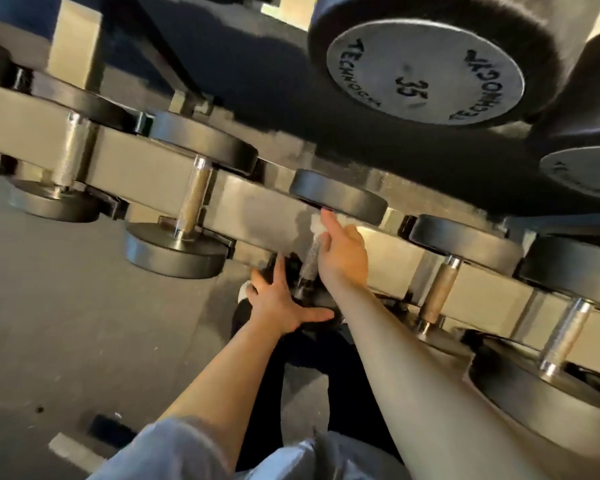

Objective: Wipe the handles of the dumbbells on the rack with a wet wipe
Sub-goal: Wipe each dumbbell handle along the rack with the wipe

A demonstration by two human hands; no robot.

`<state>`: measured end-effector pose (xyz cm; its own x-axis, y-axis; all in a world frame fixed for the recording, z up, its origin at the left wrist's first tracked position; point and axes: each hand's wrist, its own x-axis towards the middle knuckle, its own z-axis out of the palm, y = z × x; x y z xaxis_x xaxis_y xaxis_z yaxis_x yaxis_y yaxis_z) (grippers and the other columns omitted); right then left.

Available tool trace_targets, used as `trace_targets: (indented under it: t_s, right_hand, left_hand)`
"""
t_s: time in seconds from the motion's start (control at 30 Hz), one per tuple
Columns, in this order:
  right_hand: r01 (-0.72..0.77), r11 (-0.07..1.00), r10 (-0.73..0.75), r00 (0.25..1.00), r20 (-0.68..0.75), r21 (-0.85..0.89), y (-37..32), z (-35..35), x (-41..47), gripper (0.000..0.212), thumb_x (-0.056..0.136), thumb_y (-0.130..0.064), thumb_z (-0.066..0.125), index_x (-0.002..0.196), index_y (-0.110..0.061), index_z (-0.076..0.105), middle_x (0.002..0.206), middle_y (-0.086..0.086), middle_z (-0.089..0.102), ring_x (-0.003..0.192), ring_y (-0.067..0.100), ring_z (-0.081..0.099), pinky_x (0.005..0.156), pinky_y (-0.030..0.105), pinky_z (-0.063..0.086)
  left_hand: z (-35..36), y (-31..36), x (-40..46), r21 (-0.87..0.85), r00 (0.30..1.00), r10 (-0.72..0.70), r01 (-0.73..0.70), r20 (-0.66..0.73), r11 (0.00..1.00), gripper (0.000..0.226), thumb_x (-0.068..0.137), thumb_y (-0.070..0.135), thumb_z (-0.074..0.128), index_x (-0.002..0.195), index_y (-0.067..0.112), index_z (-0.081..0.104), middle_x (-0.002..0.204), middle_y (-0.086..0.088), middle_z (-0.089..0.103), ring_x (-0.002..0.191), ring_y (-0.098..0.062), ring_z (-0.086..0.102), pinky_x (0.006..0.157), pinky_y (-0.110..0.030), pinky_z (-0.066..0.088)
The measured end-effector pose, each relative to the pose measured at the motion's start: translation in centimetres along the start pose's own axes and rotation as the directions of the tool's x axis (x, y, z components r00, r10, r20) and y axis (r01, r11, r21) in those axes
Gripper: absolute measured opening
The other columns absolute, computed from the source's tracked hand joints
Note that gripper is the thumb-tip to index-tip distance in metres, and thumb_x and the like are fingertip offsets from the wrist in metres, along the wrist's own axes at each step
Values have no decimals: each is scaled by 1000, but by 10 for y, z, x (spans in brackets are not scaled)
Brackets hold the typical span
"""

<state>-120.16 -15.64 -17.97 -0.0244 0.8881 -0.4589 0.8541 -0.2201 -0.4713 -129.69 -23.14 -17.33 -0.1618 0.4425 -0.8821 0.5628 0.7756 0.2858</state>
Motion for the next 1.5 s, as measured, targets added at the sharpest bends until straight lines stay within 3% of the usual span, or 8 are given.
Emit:
trace_targets:
  t_s: [0.2, 0.37, 0.57, 0.7, 0.9, 1.17, 1.4, 1.5]
  right_hand:
    - [88, 995, -78, 982, -170, 53, 13, 8, -3, 40, 98, -15, 46, 136, -26, 52, 111, 8, 60, 99, 24, 59, 90, 30, 45]
    - [-86, 911, 197, 950, -242, 403, 30, -4, -16, 15, 94, -11, 49, 103, -15, 61, 76, -5, 59, 69, 11, 53, 64, 27, 39]
    - [-145, 927, 159, 987, -13, 345, 45, 4, -35, 25, 97, -25, 52, 113, -17, 70, 151, 0, 26, 140, 12, 19, 99, 8, 23]
    - [-96, 890, 138, 989, -62, 446, 35, -10, -36, 20, 95, -24, 56, 107, -17, 71, 104, -8, 57, 98, 5, 54, 75, -3, 33]
    - [-159, 769, 292, 949, -120, 619, 44, -21, -26, 21, 88, -21, 66, 75, -19, 49, 69, -7, 45, 57, -1, 41, 55, 9, 35]
    - [-256, 958, 272, 954, -124, 127, 32, -12, 4, 39, 95, -48, 45, 73, -17, 50, 70, -2, 53, 65, 17, 47, 57, 30, 32]
    - [-434, 839, 482, 873, 78, -330, 48, -30, 17, 42, 97, -45, 40, 111, -10, 59, 104, 10, 63, 96, 29, 62, 80, 39, 52]
    - [-424, 889, 451, 878, 162, -173, 47, -28, 15, 39, 96, -44, 45, 116, -11, 53, 99, 7, 58, 90, 25, 58, 72, 35, 48]
  left_hand:
    - [-3, 0, 1, -1, 999, 13, -12, 52, 1000, 132, 61, 63, 79, 151, 35, -13, 157, -19, -15, 144, -43, -10, 119, -53, 8]
    - [-3, -1, 1, -25, 999, 16, -15, 44, 1000, 132, 60, 61, 81, 151, 36, -11, 158, -17, -11, 145, -42, -8, 118, -54, 9]
    - [-5, -2, -2, -81, 998, 35, -32, 42, 996, 131, 60, 59, 82, 151, 39, -10, 158, -14, -11, 145, -40, -10, 118, -55, 10]
    - [-4, -2, -3, -114, 999, 38, -35, 21, 993, 122, 60, 58, 83, 151, 40, 5, 158, -11, -8, 145, -36, -8, 117, -54, 12]
    - [-7, 1, -5, -203, 1000, -9, 14, 26, 979, 96, 69, 61, 75, 147, 39, 24, 157, -8, -3, 145, -35, -5, 118, -51, 10]
    - [1, 14, 2, -550, 969, -224, 132, -104, 825, 46, 94, 48, 52, 136, 31, 48, 155, -3, 15, 144, -29, 9, 119, -42, 13]
    - [12, 15, 6, -527, 929, -278, 113, -246, 842, 34, 99, 36, 45, 131, 25, 54, 152, -6, 24, 141, -29, 19, 114, -37, 18]
    - [22, 21, 4, -528, 841, -346, 86, -417, 845, 29, 100, 28, 40, 122, 25, 59, 144, -3, 36, 132, -26, 34, 95, -33, 29]
